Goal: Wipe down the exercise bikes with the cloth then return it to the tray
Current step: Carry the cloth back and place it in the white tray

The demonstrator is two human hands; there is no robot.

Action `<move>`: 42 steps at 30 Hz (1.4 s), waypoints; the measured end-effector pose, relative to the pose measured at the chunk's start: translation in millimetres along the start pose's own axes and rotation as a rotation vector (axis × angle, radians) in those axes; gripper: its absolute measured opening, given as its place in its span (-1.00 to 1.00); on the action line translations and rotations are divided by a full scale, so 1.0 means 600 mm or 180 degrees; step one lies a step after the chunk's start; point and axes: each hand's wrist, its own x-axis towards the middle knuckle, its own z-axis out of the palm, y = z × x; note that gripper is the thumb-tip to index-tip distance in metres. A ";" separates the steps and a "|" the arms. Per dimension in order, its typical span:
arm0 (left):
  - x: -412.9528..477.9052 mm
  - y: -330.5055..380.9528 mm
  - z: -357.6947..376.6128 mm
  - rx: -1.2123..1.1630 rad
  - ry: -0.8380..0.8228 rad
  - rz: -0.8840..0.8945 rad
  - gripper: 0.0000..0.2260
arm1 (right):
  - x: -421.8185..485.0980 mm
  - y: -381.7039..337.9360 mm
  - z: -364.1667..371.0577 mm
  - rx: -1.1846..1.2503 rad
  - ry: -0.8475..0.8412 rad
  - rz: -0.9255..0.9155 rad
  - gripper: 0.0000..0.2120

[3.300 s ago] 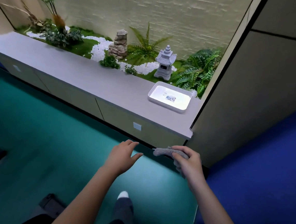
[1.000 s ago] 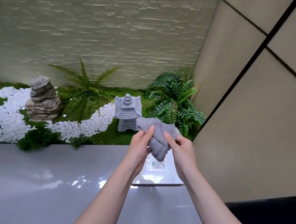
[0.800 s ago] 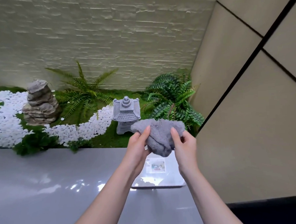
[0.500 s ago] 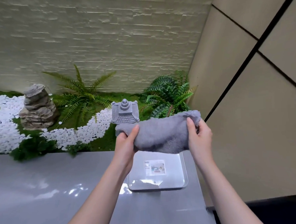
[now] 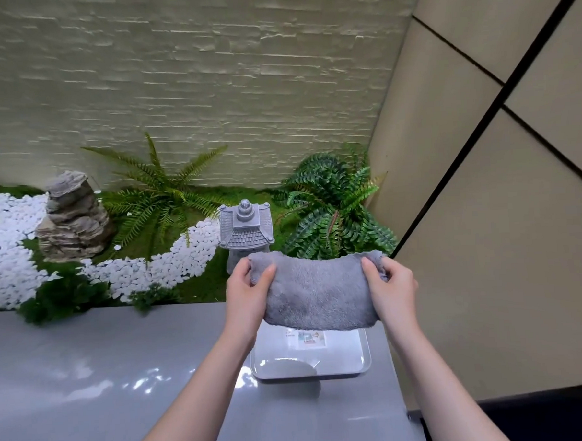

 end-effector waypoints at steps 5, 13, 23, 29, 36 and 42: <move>-0.022 0.004 0.029 -0.0003 -0.0304 0.0355 -0.92 | -0.030 -0.034 0.026 0.0124 -0.0063 -0.0312 -0.55; -0.050 -0.003 0.069 0.0129 -0.0550 0.0337 -0.73 | -0.067 -0.062 0.051 -0.0165 -0.0072 -0.0601 -0.44; -0.066 -0.004 0.085 0.0218 -0.0653 0.0312 -0.68 | -0.082 -0.056 0.043 -0.0148 -0.0206 -0.0769 -0.54; -0.065 -0.016 0.086 0.0286 -0.1370 0.0135 -0.53 | -0.080 -0.056 0.036 0.0129 -0.0576 -0.0597 -0.57; -0.071 -0.021 0.079 0.0331 -0.1379 0.0079 -0.63 | -0.071 -0.046 0.029 0.0543 -0.0602 -0.0090 -0.58; -0.064 -0.003 0.081 0.0159 -0.0397 0.0189 -0.84 | -0.081 -0.034 0.022 0.0411 -0.0740 -0.0214 -0.56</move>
